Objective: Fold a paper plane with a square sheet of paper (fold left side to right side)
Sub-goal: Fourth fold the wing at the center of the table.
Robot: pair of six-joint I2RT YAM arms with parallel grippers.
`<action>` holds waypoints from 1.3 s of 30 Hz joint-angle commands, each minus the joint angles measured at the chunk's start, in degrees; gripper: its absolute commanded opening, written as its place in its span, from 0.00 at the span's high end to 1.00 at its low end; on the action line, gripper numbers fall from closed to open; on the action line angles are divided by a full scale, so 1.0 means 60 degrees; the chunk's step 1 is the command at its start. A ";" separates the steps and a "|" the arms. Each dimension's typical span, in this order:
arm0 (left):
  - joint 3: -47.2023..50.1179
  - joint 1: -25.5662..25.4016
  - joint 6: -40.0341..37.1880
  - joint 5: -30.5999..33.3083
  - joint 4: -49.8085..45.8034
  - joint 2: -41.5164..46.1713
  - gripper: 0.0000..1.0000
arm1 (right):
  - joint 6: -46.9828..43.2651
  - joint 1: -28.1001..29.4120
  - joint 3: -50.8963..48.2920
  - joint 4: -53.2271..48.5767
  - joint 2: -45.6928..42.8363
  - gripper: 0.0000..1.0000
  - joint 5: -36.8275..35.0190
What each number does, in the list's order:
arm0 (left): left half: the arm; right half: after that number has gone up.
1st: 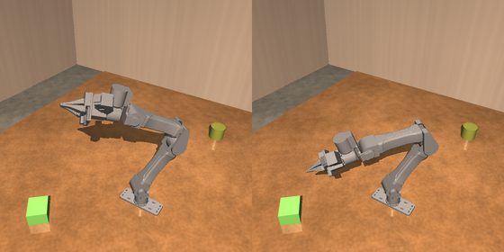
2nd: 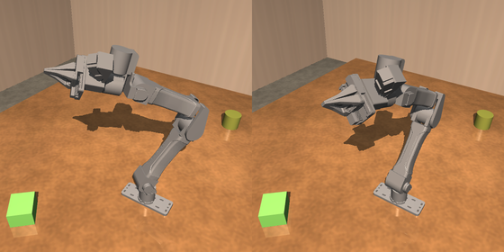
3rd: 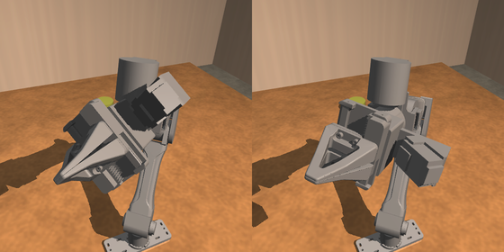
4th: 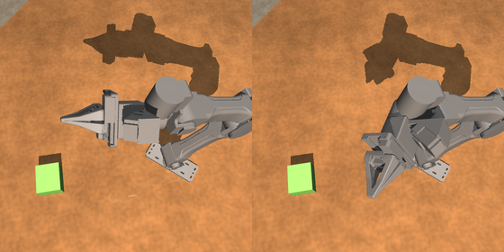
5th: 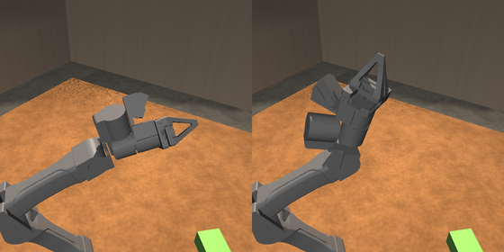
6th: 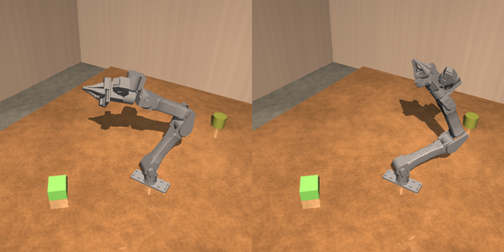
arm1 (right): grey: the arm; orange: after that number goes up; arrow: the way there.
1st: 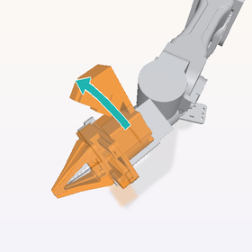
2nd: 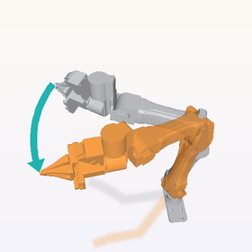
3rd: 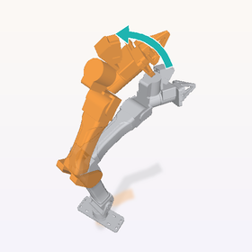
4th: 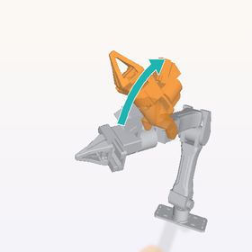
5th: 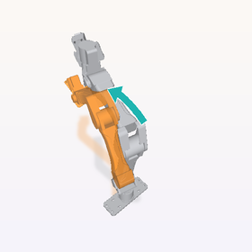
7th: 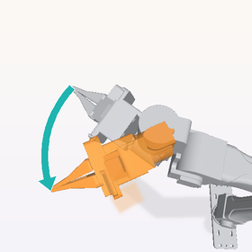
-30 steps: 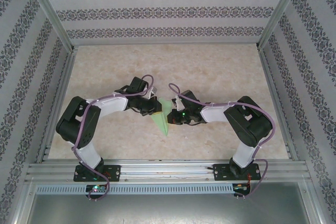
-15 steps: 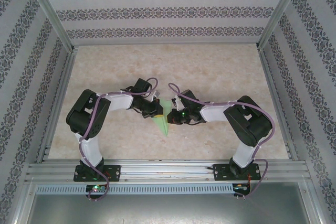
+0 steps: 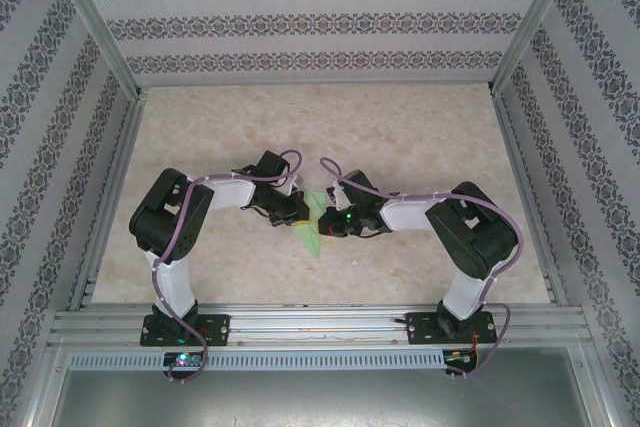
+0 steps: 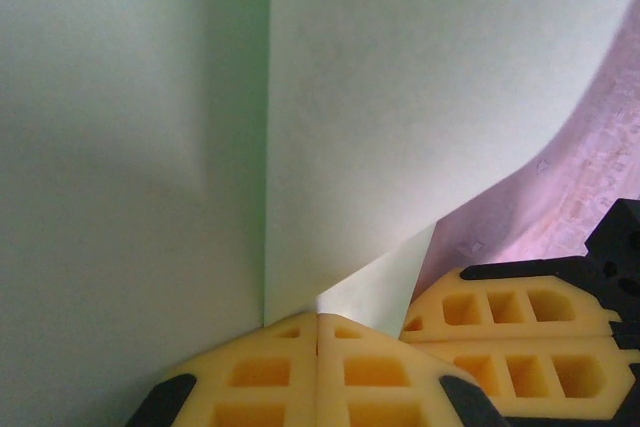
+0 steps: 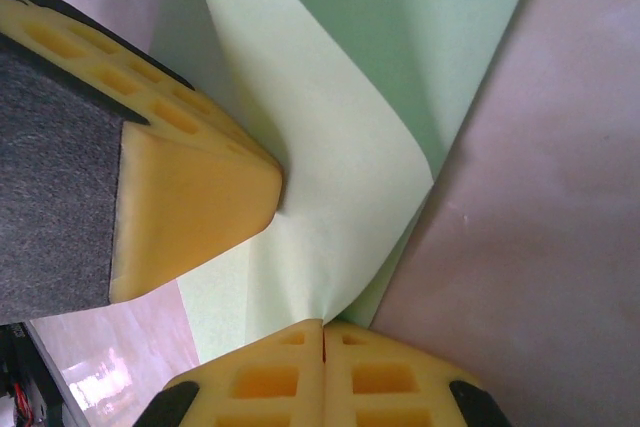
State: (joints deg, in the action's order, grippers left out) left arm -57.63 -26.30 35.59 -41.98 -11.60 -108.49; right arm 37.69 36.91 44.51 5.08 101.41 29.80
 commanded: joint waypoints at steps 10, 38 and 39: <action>0.0281 -0.0164 -0.0227 0.0719 -0.0544 -0.0390 0.98 | 0.0183 -0.0159 -0.0239 -0.0323 -0.0261 0.89 -0.0527; 0.0419 -0.0157 -0.0060 0.0785 -0.0368 -0.0362 0.98 | 0.2165 0.1151 -0.1310 0.1757 -0.1573 1.00 0.0576; 0.0413 -0.0165 -0.0058 0.0785 -0.0381 -0.0361 0.99 | 0.2213 0.1195 -0.1310 0.1802 -0.1447 1.00 0.0528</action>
State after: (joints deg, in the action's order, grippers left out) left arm -57.36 -26.30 35.29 -42.00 -11.20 -108.60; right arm 48.84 43.68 35.62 13.19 90.87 33.04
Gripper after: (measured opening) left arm 0.045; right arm 0.065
